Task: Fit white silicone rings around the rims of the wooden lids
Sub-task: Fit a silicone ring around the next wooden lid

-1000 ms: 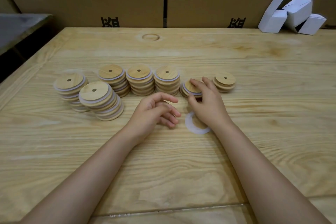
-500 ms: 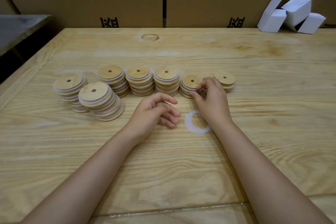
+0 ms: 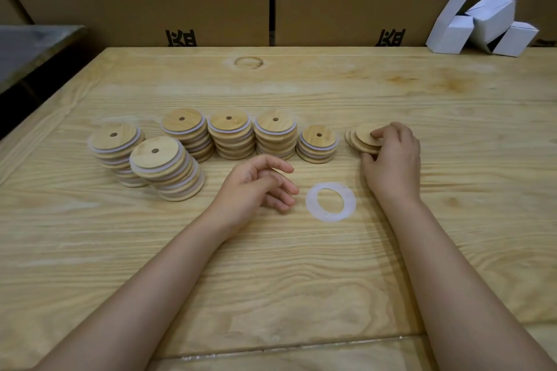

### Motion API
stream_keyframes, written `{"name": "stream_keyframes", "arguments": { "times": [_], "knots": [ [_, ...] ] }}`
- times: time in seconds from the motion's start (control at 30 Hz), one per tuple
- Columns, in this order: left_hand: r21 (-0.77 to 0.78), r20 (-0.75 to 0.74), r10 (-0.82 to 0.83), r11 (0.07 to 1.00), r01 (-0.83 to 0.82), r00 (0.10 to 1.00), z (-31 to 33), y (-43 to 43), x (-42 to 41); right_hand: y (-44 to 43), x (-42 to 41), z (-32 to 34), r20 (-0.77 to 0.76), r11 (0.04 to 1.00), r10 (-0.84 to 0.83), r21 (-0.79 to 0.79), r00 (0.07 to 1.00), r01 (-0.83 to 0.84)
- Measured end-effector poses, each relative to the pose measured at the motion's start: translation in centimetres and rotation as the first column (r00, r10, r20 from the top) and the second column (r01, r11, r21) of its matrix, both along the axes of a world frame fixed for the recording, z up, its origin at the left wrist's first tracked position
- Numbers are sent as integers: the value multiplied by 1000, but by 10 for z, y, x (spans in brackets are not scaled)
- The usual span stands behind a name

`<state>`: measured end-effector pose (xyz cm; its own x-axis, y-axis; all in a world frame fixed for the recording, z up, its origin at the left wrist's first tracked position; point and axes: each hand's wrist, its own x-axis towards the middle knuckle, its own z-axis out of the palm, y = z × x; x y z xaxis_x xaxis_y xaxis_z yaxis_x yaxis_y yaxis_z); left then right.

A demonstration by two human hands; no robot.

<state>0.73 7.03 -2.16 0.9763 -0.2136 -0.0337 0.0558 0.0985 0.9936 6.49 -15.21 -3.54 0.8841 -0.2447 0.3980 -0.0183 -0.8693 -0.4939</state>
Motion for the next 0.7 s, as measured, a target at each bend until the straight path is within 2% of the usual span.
{"name": "stream_keyframes", "arguments": {
  "times": [0.27, 0.37, 0.5, 0.63, 0.7],
  "knots": [
    [-8, -4, 3, 1000, -3, 1000, 0, 1, 1, 9, -9, 12, 190, 993, 34, 105, 981, -54],
    [-31, -9, 1, 1000, -1, 1000, 0, 2, 2, 16, -17, 19, 305, 984, 113, 95, 946, -148],
    [-85, -42, 5, 996, -8, 999, -1, 4, 4, 32, -31, 30, 437, 909, 391, -49, 810, -413],
    [-153, -78, -64, 987, 52, 995, 1, 6, 7, 61, -46, 31, 376, 761, 646, -261, 664, -593],
    [-181, -75, -69, 982, 54, 995, 0, 8, 7, 70, -51, 29, 321, 706, 708, -328, 629, -628]
  ]
}}
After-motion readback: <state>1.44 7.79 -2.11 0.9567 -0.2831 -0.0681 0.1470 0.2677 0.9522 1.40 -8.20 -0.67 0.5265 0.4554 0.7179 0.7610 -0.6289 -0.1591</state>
